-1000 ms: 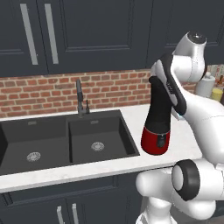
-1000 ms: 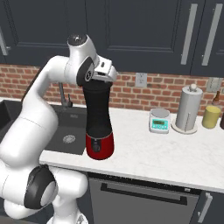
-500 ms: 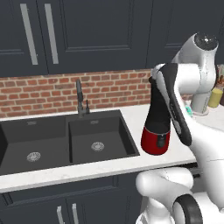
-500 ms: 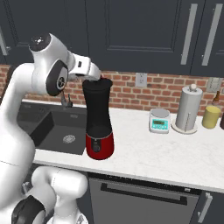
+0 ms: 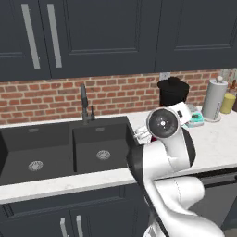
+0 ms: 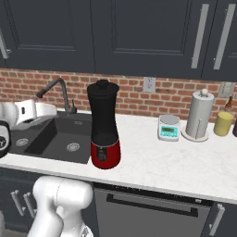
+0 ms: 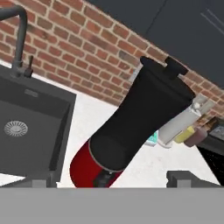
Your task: Close the lid blender by securely placing the lid on top.
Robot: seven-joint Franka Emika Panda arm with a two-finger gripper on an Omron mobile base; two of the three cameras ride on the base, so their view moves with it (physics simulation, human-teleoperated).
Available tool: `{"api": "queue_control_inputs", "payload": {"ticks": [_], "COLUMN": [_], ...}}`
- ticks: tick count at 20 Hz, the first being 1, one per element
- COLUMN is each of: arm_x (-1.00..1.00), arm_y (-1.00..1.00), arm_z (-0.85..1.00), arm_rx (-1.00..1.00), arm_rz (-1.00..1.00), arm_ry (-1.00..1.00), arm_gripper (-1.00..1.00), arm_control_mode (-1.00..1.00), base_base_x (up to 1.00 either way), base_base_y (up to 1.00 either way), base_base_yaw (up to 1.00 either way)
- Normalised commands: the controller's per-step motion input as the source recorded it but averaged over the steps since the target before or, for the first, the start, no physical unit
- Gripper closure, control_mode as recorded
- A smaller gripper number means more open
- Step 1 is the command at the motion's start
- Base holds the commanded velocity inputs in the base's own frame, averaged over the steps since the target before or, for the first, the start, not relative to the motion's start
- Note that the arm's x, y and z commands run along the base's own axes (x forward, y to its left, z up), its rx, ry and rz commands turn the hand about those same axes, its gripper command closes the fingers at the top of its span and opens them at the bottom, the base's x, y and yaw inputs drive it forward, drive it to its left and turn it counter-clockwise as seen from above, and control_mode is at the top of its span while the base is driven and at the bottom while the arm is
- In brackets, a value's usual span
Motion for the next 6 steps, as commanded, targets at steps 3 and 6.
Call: {"api": "queue_control_inputs", "payload": {"ticks": [3,6], "arm_x": [-0.83,-0.38], "arm_y": [1.00,0.98], "arm_z": [-0.63,-0.44], "arm_rx": [-0.20,-0.08], "arm_rz": [0.00,0.00], "arm_ry": [0.13,0.19], "arm_gripper": [-1.00,-1.00], "arm_control_mode": [-1.00,-1.00], "base_base_x": [0.00,0.00], "base_base_y": [0.00,0.00], "base_base_yaw": [0.00,0.00]}}
